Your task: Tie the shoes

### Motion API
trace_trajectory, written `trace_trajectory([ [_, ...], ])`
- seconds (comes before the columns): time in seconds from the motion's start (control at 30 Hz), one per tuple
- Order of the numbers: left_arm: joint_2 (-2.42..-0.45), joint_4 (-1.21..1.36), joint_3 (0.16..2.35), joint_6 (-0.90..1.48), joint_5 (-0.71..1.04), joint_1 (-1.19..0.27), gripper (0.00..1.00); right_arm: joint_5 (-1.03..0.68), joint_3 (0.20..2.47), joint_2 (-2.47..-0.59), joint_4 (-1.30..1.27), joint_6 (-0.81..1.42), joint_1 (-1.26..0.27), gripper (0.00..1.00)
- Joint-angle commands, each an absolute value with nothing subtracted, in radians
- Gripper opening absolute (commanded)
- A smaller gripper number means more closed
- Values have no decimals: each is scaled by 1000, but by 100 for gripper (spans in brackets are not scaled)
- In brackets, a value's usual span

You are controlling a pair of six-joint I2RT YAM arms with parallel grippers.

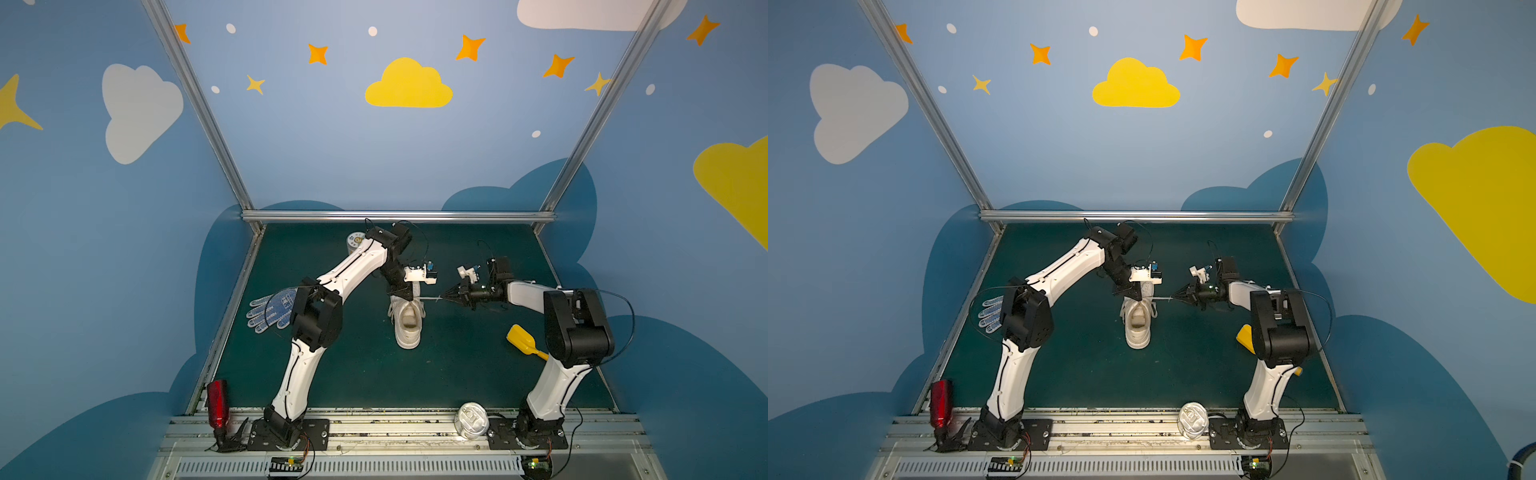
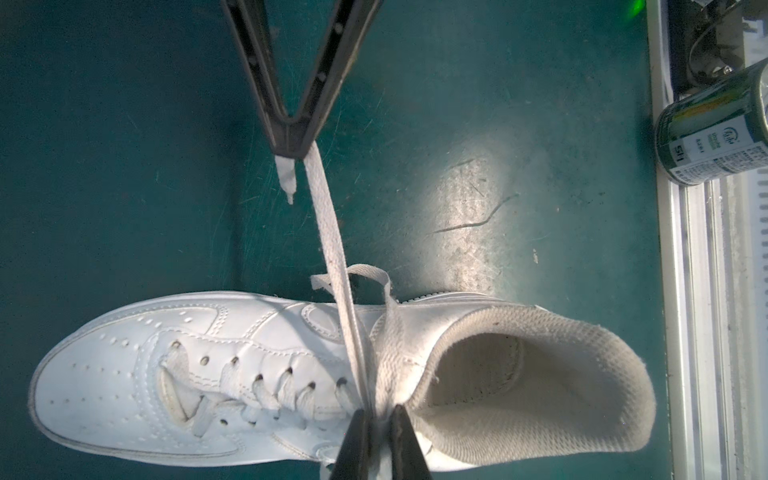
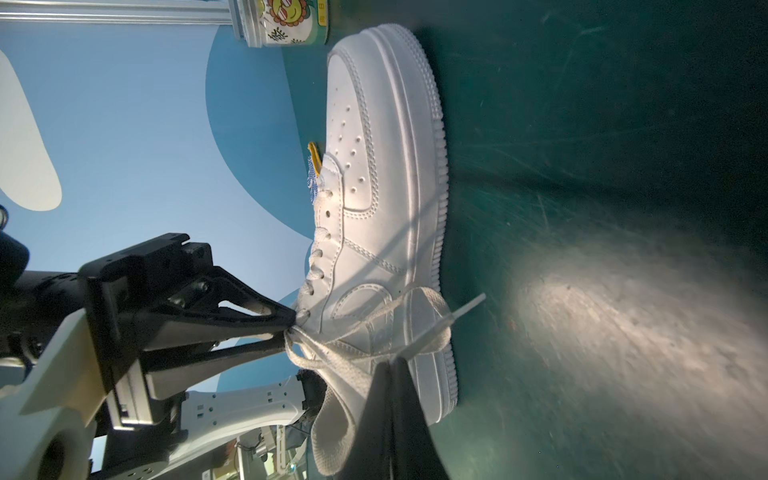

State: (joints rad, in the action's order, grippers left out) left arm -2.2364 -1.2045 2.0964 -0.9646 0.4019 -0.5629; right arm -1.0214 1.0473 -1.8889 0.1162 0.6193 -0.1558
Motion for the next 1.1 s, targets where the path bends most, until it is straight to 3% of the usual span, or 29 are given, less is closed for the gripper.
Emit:
trace_trajectory([
  [0.0, -2255, -1238, 2098, -974, 366, -554, 13, -1059, 1093, -1955, 169, 583, -170, 0],
  [0.07, -2253, -1239, 2098, -973, 367, -555, 14, -1071, 1117, -1986, 181, 583, -172, 5],
  [0.17, -2250, -1231, 2099, -967, 367, -555, 26, -1046, 1120, -1977, 193, 582, -167, 46],
  [0.2, -2248, -1228, 2100, -964, 369, -555, 29, -1036, 1113, -1961, 198, 579, -163, 53],
  [0.27, -2240, -1214, 2100, -957, 372, -555, 43, -1025, 1103, -1929, 217, 567, -150, 55],
  [0.37, -2218, -1180, 2099, -946, 397, -555, 45, -994, 1091, -1881, 285, 531, -122, 61],
  [0.4, -2208, -1168, 2100, -940, 404, -553, 47, -991, 1086, -1867, 304, 519, -104, 66],
  [0.43, -2199, -1157, 2099, -937, 405, -555, 50, -988, 1076, -1851, 311, 516, -87, 78],
  [0.47, -2188, -1145, 2099, -933, 405, -555, 53, -985, 1058, -1828, 300, 521, -66, 81],
  [0.83, -1980, -887, 1958, -712, 397, -477, 66, -916, 1047, -1675, 438, 430, -17, 86],
  [0.9, -1892, -754, 1835, -611, 404, -436, 79, -868, 1013, -1627, 424, 415, -20, 86],
  [0.93, -1830, -667, 1752, -551, 411, -409, 96, -826, 993, -1590, 421, 401, -23, 87],
  [1.07, -1565, -235, 1318, -210, 453, -264, 100, -624, 913, -1413, 380, 346, -23, 90],
])
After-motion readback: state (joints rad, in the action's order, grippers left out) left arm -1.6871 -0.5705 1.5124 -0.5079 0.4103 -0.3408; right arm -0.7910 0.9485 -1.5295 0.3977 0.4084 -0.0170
